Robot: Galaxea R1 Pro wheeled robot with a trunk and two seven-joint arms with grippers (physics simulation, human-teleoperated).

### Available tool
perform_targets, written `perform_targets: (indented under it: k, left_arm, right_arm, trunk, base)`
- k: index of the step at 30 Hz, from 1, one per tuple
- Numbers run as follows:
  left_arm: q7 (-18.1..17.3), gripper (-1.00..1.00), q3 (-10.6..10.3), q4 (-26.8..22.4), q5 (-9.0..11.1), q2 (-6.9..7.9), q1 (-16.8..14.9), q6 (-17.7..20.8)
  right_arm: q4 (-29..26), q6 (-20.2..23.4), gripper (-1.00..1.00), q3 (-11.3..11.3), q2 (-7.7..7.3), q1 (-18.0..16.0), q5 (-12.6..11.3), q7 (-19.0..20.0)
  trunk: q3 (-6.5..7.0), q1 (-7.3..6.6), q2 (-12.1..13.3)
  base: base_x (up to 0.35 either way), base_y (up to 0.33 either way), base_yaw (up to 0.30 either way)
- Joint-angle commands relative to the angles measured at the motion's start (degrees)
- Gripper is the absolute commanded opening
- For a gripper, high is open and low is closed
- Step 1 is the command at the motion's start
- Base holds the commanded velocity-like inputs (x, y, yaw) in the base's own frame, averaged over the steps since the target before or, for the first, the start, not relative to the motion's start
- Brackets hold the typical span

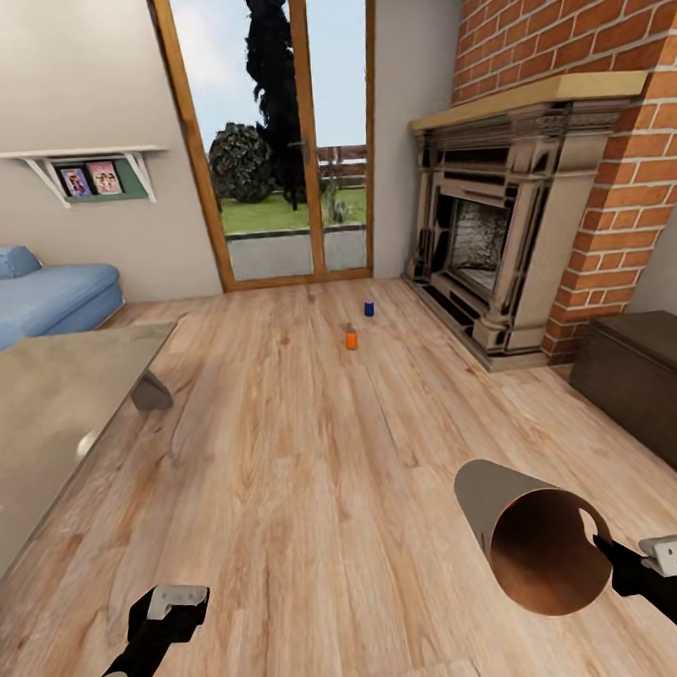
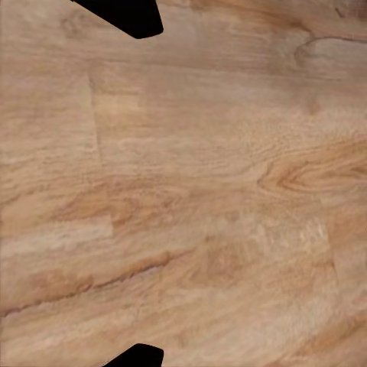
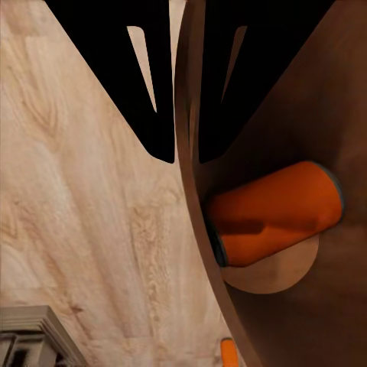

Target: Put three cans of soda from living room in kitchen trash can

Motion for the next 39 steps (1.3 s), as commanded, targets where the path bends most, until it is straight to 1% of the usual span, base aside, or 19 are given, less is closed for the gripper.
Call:
perform_targets:
  k: [1, 10, 16, 17, 19, 20, 21, 23, 24, 26, 27, 29, 34, 39]
  left_arm:
    - [0.01, 1.0, 0.0, 0.01, 0.0, -0.01, 0.0, 0.01]
    - [-0.01, 1.0, 0.0, -0.02, -0.03, 0.02, 0.0, 0.09]
    - [-0.64, 1.0, -0.04, 0.19, 0.03, 0.08, -0.21, 0.84]
    - [-0.96, 1.0, -0.06, 0.05, 0.21, 0.12, -0.63, 1.19]
    - [-1.35, 1.0, -0.15, 0.02, 0.28, 0.3, -2.13, 3.19]
    - [-1.68, 1.0, -0.15, 0.33, 0.21, 0.42, -3.72, 4.71]
    - [-1.99, 1.0, -0.14, 0.67, 0.19, 0.47, -4.56, 5.29]
    - [-4.89, 1.0, -0.09, 3.55, 0.23, 0.6, -8.03, 6.63]
    - [-7.07, 1.0, 0.01, 5.81, 0.2, 0.68, -10.47, 6.93]
    - [-7.96, 1.0, -0.03, 7.36, 0.19, 0.74, -11.48, 6.93]
    - [-8.74, 1.0, -0.09, 9.42, 0.06, 0.81, -12.35, 6.4]
    - [-9.24, 1.0, -0.07, 10.82, 0.21, 0.83, -12.89, 5.4]
    - [-9.58, 1.0, 0.13, 11.84, 0.23, 0.84, -13.19, 4.77]
    - [-9.5, 1.0, 0.15, 12.72, 0.35, 0.78, -13.26, 4.33]
  right_arm:
    - [-0.09, 0.13, -1.0, -0.08, 0.01, -0.04, -0.63, 0.43]
    - [-0.03, 0.11, -1.0, -0.09, 0.0, -0.04, -0.63, 0.43]
    - [0.19, 0.09, -1.0, -0.09, 0.01, -0.04, -0.6, 0.43]
    - [0.51, 0.09, -1.0, -0.06, 0.0, -0.04, -0.56, 0.43]
    - [0.97, 0.09, -1.0, -0.03, -0.02, -0.04, -0.48, 0.43]
    - [1.17, 0.09, -1.0, -0.02, 0.0, -0.04, -0.44, 0.43]
    - [1.26, 0.09, -1.0, -0.02, 0.0, -0.04, -0.43, 0.43]
    - [1.64, 0.05, -1.0, 0.04, 0.01, -0.04, -0.34, 0.43]
    - [2.27, 0.03, -1.0, 0.06, 0.0, -0.04, -0.22, 0.43]
    - [2.59, 0.02, -1.0, 0.1, -0.03, -0.04, -0.15, 0.43]
    - [2.87, 0.01, -1.0, 0.13, -0.03, -0.04, -0.01, 0.43]
    - [3.05, 0.01, -1.0, 0.16, -0.07, -0.04, 0.09, 0.46]
    - [3.17, -0.09, -1.0, 0.21, -0.09, -0.04, 0.2, 0.51]
    - [3.46, -1.31, -1.0, 0.25, -0.08, -0.04, 1.39, 0.46]
  trunk:
    - [0.01, 0.0, 0.0]
    - [0.01, 0.0, 0.0]
    - [0.01, 0.0, 0.0]
    - [0.01, 0.0, 0.0]
    - [0.01, 0.0, 0.0]
    - [0.01, 0.0, 0.0]
    - [0.01, 0.0, 0.0]
    - [0.01, 0.0, 0.0]
    - [0.01, 0.0, 0.0]
    - [0.01, 0.0, 0.0]
    - [0.01, 0.0, 0.0]
    - [0.01, 0.0, 0.0]
    - [0.01, 0.0, 0.0]
    - [0.01, 0.0, 0.0]
  base:
    - [0.326, 0.0, 0.0]
    - [0.326, 0.0, 0.0]
    - [0.327, 0.0, 0.0]
    - [0.327, 0.0, 0.0]
    - [0.327, 0.0, 0.0]
    - [0.328, 0.0, 0.0]
    - [0.327, 0.0, 0.0]
    - [0.328, 0.0, 0.0]
    - [0.328, 0.0, 0.0]
    - [0.328, 0.0, 0.0]
    - [0.328, 0.0, 0.0]
    - [0.328, 0.0, 0.0]
    - [0.328, 0.0, 0.0]
    - [0.328, 0.0, 0.0]
